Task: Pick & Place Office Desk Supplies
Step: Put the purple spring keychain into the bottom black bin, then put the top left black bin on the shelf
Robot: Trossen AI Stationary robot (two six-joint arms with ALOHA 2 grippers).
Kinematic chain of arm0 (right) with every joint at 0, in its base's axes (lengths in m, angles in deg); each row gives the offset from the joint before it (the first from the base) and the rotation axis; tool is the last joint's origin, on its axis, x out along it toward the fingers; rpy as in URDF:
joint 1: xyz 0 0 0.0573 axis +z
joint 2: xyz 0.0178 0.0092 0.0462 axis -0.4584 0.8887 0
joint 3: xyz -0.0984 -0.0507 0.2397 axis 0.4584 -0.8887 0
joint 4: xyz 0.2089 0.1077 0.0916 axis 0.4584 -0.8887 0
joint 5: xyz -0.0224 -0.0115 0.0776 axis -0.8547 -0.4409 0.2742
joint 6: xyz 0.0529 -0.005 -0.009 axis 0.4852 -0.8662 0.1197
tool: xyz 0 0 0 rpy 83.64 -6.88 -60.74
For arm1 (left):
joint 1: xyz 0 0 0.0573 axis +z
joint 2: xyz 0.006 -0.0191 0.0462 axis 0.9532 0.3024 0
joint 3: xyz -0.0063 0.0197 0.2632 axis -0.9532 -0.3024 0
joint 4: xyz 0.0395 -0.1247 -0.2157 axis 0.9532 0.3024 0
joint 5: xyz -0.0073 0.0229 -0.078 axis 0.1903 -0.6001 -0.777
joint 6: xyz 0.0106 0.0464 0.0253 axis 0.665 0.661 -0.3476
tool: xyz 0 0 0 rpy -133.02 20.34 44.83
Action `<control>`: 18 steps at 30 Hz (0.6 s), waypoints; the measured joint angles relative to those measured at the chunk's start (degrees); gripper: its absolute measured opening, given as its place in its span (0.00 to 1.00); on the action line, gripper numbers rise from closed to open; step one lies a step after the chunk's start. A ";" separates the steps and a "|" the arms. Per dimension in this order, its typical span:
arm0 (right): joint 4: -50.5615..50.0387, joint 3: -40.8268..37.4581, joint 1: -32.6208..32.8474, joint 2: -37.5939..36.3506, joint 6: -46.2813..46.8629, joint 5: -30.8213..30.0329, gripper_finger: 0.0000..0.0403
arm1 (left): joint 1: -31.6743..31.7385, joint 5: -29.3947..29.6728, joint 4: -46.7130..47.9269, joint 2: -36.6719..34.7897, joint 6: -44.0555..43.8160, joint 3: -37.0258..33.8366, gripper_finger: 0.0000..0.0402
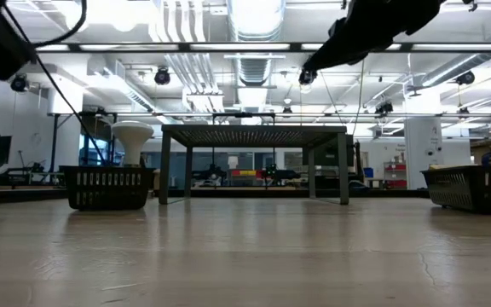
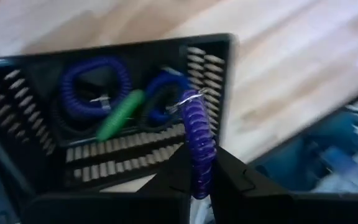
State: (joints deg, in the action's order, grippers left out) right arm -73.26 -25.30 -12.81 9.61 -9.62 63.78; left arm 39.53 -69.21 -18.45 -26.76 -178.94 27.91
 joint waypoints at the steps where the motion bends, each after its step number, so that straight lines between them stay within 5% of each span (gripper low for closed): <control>1: 0.11 -0.23 0.00 -0.43 0.01 0.01 0.44 | -0.03 -0.29 0.22 0.43 -0.70 -0.59 0.09; 9: 0.23 -0.30 0.00 -1.11 1.44 0.01 0.44 | 0.03 -1.72 -0.16 1.34 -1.42 -1.74 0.11; 18: 0.02 -0.39 0.02 -0.83 1.49 0.02 0.44 | 0.03 -5.45 -0.01 1.18 -2.83 -1.74 0.29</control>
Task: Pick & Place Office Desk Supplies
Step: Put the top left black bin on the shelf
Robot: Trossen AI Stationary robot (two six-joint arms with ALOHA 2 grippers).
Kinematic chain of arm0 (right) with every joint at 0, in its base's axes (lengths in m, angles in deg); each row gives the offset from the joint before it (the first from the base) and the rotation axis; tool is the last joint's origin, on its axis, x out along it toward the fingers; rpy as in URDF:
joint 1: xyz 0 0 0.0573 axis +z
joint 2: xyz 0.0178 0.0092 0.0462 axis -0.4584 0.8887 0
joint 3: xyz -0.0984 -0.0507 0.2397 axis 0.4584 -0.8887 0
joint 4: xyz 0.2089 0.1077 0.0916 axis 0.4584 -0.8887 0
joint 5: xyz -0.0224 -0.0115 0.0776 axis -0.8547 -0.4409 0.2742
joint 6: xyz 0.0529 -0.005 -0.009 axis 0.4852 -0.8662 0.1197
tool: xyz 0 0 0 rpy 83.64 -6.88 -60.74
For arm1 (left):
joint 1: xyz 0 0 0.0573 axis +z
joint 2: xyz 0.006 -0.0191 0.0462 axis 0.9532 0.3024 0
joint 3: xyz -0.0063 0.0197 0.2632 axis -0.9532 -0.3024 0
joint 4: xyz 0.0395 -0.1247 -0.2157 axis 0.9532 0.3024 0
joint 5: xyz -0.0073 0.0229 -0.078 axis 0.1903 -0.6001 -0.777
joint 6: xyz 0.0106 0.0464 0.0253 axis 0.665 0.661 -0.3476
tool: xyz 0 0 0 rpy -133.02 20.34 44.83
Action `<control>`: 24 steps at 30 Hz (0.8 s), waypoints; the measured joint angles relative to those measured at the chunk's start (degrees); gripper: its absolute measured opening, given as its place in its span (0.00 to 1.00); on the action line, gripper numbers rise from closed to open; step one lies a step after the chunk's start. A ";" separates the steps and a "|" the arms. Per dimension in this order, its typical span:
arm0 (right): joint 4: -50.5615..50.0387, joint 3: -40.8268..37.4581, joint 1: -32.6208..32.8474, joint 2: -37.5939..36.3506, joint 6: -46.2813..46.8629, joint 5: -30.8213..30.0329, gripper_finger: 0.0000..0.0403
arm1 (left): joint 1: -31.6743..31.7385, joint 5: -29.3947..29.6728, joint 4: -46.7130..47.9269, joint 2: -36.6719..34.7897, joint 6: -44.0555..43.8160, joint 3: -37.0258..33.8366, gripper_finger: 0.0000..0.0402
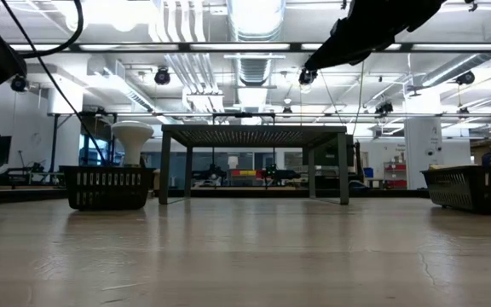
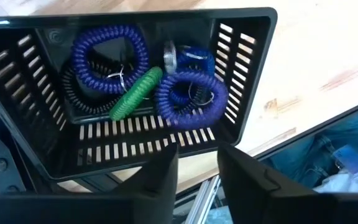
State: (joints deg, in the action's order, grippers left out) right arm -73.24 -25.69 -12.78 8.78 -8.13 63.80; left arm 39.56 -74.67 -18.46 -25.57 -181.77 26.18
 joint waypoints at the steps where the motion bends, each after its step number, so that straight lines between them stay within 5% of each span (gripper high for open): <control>1: -0.01 -0.01 0.00 0.00 0.00 0.00 0.44 | 0.00 -0.16 0.00 -0.06 0.10 0.00 0.31; 7: -1.75 0.09 0.00 0.00 0.00 0.00 0.44 | 0.02 0.68 0.04 -0.88 -1.48 0.00 0.36; 14: -3.65 0.11 0.00 0.00 1.31 0.00 0.44 | 0.04 11.74 -0.02 -2.41 -2.04 3.31 0.34; 17: -3.82 0.11 -0.02 0.00 1.64 0.00 0.44 | 0.04 21.12 -1.28 -2.44 1.87 5.27 0.34; 21: -3.81 0.11 -0.01 0.00 1.65 0.00 0.44 | 0.07 43.27 -7.37 -2.08 12.35 4.78 0.34; 24: -3.79 0.11 -0.01 0.00 1.55 0.00 0.44 | 0.09 53.24 -12.14 -0.73 22.30 3.32 0.34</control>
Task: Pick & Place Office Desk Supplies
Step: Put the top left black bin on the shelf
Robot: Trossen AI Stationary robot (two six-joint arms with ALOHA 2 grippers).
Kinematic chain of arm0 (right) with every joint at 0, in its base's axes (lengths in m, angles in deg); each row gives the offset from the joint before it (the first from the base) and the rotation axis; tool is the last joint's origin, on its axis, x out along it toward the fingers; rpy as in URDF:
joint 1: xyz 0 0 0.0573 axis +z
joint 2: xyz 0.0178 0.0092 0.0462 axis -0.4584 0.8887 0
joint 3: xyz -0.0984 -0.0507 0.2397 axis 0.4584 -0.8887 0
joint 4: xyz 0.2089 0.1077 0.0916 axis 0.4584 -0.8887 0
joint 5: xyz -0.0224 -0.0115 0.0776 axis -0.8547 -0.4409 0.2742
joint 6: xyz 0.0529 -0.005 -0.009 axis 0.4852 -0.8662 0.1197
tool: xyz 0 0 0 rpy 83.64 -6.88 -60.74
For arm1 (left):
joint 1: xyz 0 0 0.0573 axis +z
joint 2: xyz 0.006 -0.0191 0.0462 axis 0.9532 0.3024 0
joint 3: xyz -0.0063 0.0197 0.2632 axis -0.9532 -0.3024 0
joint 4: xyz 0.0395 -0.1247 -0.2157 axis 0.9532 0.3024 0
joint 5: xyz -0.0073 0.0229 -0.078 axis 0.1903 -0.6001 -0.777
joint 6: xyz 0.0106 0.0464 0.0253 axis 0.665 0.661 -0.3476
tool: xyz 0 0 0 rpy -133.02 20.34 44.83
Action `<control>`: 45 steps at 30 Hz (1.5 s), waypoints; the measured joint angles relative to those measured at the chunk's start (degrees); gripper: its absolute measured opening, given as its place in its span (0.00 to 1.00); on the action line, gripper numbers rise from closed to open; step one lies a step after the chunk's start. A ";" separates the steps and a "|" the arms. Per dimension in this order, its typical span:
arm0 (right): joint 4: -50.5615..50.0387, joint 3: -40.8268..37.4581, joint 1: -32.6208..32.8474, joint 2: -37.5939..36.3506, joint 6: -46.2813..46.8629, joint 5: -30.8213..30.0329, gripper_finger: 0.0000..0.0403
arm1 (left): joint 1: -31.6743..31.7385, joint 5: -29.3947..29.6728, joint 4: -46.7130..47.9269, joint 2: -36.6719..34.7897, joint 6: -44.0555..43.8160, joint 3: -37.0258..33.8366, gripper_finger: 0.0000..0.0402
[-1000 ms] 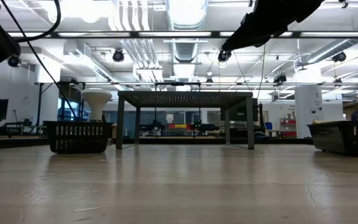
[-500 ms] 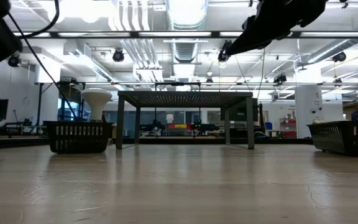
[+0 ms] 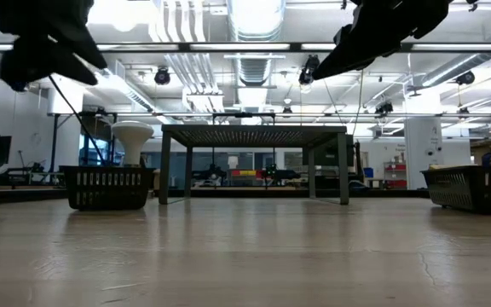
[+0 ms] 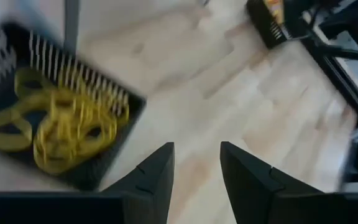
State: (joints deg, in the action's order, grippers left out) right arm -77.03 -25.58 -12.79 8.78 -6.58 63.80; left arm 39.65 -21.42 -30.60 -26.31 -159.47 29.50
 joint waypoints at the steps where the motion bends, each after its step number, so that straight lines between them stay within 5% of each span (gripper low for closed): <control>1: -0.02 0.00 0.01 0.00 -0.02 0.00 0.44 | 0.00 1.76 -1.63 0.58 3.20 -0.62 0.34; 11: 0.01 -0.02 -0.02 0.00 -0.04 0.00 0.44 | 0.51 3.40 -4.02 6.80 21.24 -3.08 0.35; 18: 0.09 -0.02 -0.02 0.00 -0.04 0.00 0.44 | 2.10 -1.87 -3.86 11.69 26.36 -3.30 0.48; 27: 0.09 -0.06 -0.02 0.00 0.69 0.00 0.44 | 2.97 -2.51 -4.00 16.85 45.69 -2.86 0.59; 45: 0.03 -1.45 -0.04 0.00 1.03 -0.02 0.44 | 8.19 -3.04 -4.02 24.86 41.82 -3.36 0.54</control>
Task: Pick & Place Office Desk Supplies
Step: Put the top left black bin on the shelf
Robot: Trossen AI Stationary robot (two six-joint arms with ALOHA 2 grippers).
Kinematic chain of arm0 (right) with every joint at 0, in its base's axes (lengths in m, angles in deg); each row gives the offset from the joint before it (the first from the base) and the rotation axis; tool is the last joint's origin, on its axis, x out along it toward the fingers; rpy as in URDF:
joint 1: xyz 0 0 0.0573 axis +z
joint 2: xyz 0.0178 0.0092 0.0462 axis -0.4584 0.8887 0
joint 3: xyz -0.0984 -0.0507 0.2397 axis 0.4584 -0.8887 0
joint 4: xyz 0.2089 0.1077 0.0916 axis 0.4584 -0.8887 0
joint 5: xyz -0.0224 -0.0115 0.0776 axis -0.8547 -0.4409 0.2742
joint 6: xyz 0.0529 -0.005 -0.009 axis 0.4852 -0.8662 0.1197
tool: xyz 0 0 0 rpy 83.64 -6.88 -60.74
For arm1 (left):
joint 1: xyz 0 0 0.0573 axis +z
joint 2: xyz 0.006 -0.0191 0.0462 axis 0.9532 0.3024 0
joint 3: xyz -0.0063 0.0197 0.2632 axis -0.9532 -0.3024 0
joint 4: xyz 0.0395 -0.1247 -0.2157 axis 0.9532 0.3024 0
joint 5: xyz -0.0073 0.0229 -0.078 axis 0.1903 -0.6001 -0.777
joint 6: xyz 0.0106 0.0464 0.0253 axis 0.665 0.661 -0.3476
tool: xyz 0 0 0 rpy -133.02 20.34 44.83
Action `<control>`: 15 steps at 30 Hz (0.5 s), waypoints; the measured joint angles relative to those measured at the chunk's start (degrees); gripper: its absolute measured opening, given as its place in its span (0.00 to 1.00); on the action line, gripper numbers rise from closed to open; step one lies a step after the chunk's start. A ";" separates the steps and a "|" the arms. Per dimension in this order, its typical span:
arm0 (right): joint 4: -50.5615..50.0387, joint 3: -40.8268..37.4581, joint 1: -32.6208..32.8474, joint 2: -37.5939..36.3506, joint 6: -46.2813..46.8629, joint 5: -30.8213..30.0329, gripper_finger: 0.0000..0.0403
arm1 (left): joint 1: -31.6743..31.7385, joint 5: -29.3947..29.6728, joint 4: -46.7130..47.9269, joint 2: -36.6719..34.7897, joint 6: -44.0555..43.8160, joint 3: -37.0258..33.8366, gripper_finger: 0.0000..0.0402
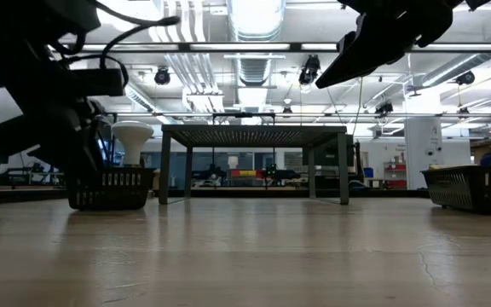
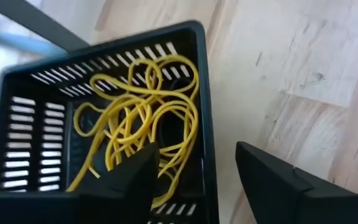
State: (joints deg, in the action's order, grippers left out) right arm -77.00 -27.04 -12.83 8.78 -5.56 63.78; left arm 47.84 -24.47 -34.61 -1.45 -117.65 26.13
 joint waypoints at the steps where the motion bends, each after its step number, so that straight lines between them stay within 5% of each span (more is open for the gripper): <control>1: 0.02 -0.03 0.00 0.00 0.00 0.00 0.44 | 0.24 -0.59 0.00 0.24 -0.12 0.00 0.52; 15: 0.07 -0.19 0.00 0.00 -0.19 -0.01 0.44 | 0.55 -4.40 -0.42 -0.31 0.62 0.09 0.03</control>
State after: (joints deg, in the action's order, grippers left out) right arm -76.93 -27.22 -12.83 8.78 -5.74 63.77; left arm 48.39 -28.87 -35.03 -1.76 -117.03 26.22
